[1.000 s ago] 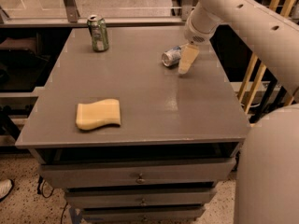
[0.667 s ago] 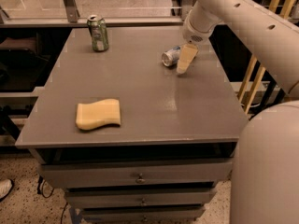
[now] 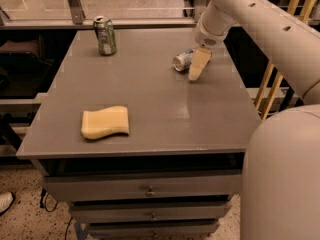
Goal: Move redbull can near sponge
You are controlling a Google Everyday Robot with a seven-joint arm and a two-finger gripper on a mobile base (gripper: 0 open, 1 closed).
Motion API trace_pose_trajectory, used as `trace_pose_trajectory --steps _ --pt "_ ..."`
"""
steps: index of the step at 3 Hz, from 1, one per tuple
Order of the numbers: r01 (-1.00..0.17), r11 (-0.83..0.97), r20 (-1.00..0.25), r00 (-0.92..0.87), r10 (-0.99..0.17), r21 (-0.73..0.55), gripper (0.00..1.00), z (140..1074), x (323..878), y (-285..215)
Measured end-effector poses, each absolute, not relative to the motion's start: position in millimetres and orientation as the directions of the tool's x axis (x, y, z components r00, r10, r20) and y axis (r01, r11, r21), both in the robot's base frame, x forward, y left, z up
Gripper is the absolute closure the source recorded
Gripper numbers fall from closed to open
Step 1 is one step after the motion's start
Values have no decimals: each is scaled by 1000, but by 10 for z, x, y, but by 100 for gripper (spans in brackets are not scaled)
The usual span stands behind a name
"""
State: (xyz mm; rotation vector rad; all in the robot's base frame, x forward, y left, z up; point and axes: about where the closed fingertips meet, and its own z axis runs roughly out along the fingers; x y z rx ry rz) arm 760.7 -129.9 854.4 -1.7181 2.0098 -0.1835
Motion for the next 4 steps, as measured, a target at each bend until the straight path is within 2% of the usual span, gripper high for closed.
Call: trace_pose_trajectory --steps 1,4 --pt "-905 193 -277 -88 -957 -380 15 8496 7598 -1253" --pt "-917 175 -284 -71 -956 -358 85 8493 7559 -1175"
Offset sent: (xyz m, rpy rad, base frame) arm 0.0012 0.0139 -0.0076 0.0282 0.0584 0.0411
